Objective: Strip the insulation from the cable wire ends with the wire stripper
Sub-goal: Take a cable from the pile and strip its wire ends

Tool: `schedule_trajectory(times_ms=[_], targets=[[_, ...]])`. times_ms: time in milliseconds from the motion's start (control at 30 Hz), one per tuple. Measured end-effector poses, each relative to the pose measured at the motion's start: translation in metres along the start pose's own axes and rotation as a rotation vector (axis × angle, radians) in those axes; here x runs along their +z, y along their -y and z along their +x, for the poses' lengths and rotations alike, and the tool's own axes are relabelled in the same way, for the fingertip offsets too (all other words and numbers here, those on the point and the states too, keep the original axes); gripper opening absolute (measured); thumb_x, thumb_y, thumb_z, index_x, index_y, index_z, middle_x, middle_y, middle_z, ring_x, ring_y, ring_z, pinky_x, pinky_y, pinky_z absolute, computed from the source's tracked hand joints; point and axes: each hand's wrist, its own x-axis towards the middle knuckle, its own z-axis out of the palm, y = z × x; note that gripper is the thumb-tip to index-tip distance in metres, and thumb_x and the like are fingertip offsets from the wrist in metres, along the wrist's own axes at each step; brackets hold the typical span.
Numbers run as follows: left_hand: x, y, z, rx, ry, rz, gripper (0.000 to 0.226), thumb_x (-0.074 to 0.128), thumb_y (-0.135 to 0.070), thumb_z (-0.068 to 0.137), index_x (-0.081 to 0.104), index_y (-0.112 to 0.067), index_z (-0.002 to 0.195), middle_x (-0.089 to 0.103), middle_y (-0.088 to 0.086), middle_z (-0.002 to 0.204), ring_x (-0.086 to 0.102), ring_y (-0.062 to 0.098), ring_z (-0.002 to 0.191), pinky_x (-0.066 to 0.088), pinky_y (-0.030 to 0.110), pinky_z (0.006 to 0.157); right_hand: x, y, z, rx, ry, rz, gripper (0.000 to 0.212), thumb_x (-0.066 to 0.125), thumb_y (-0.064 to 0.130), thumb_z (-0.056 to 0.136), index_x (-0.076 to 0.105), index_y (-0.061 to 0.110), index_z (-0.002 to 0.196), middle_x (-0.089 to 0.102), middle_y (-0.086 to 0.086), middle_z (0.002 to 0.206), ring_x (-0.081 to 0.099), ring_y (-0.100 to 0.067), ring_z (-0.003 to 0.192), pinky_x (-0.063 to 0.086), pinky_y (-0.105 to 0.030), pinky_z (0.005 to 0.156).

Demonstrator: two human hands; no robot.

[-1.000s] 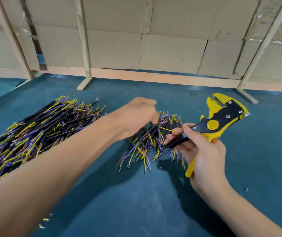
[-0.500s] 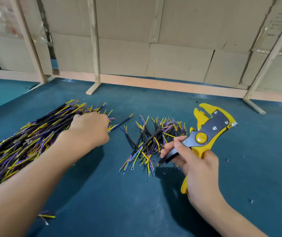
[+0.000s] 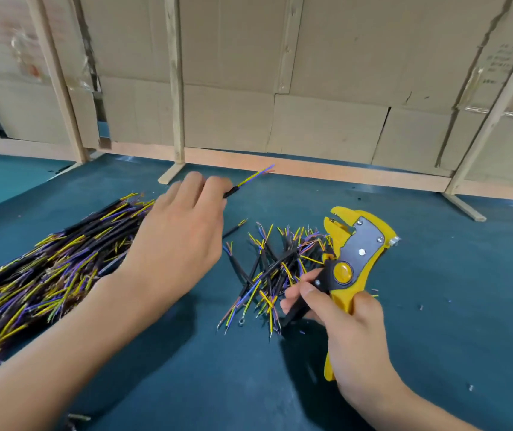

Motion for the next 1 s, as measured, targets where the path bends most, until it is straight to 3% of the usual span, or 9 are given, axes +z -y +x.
schedule_trajectory(times_ms=[133,233,333,500,700,767,867,933,1000], targets=[[0.002,-0.017,-0.017,0.306,0.049,-0.034,0.049,0.062,0.011,0.08,0.047,-0.01,0.121,0.06,0.011,0.108,0.06,0.034,0.09,0.049,0.045,0.08,0.0,0.002,-0.002,-0.066,0.047,0.002,0.006,0.07,0.016,0.084,0.072,0.017,0.079,0.071,-0.017,0.076,0.069,-0.035,0.076,0.058,-0.058,0.081],[0.0,-0.016,-0.045,0.412,-0.002,-0.007,0.043,0.045,0.01,0.081,0.055,-0.01,0.118,0.067,0.006,0.105,0.067,0.029,0.088,0.046,0.048,0.094,-0.003,0.002,-0.003,-0.084,0.092,0.058,0.015,0.074,0.031,0.077,0.073,0.017,0.083,0.071,-0.022,0.08,0.069,-0.038,0.076,0.058,-0.06,0.082],[-0.004,-0.01,-0.048,0.441,-0.048,-0.01,0.044,0.035,0.009,0.084,0.062,-0.008,0.114,0.069,0.005,0.106,0.069,0.027,0.09,0.041,0.056,0.106,-0.007,0.0,-0.001,-0.076,0.143,0.096,0.017,0.075,0.029,0.079,0.072,0.015,0.088,0.069,-0.03,0.085,0.067,-0.043,0.076,0.055,-0.062,0.084],[-0.006,-0.011,-0.045,0.409,0.005,-0.11,0.059,0.06,0.015,0.073,0.055,-0.015,0.123,0.07,0.005,0.111,0.066,0.034,0.089,0.051,0.047,0.078,-0.011,-0.004,0.001,-0.061,0.161,0.154,0.011,0.072,0.022,0.083,0.072,0.013,0.09,0.072,-0.023,0.089,0.068,-0.042,0.078,0.058,-0.055,0.077],[-0.004,-0.013,-0.047,0.437,0.027,-0.161,0.037,0.057,0.001,0.091,0.072,-0.015,0.121,0.072,0.002,0.105,0.067,0.031,0.075,0.053,0.043,0.063,-0.016,0.001,0.004,-0.014,0.147,0.188,0.007,0.074,0.013,0.083,0.07,0.009,0.089,0.068,-0.023,0.083,0.067,-0.042,0.075,0.058,-0.045,0.075],[-0.003,-0.011,-0.045,0.397,-0.013,-0.157,0.021,0.06,-0.018,0.1,0.075,-0.018,0.115,0.073,0.0,0.093,0.068,0.028,0.069,0.055,0.042,0.059,-0.018,0.005,0.007,-0.03,0.109,0.182,0.004,0.068,0.01,0.087,0.07,0.01,0.083,0.066,-0.021,0.079,0.067,-0.041,0.073,0.058,-0.044,0.074],[0.0,0.001,-0.042,0.254,-0.068,-0.16,0.022,0.065,-0.039,0.098,0.078,-0.021,0.098,0.072,-0.006,0.08,0.07,0.022,0.068,0.055,0.039,0.056,-0.023,0.013,0.012,-0.034,0.028,0.205,0.009,0.069,0.005,0.087,0.07,0.01,0.079,0.066,-0.02,0.079,0.066,-0.041,0.074,0.059,-0.05,0.075],[0.002,0.007,-0.044,0.051,-0.023,-0.371,0.019,0.07,-0.039,0.092,0.078,-0.021,0.092,0.071,-0.01,0.083,0.068,0.014,0.071,0.054,0.034,0.064,-0.027,0.017,0.015,-0.007,-0.028,0.236,0.008,0.067,0.004,0.088,0.068,0.008,0.081,0.065,-0.021,0.08,0.068,-0.041,0.074,0.06,-0.052,0.077],[0.004,0.009,-0.045,-0.277,0.033,-0.763,0.012,0.079,-0.031,0.083,0.077,-0.021,0.09,0.072,-0.007,0.082,0.063,0.012,0.064,0.053,0.026,0.064,-0.028,0.02,0.016,0.049,-0.063,0.294,0.003,0.065,0.005,0.087,0.063,0.004,0.085,0.065,-0.022,0.081,0.069,-0.041,0.076,0.061,-0.051,0.076]])
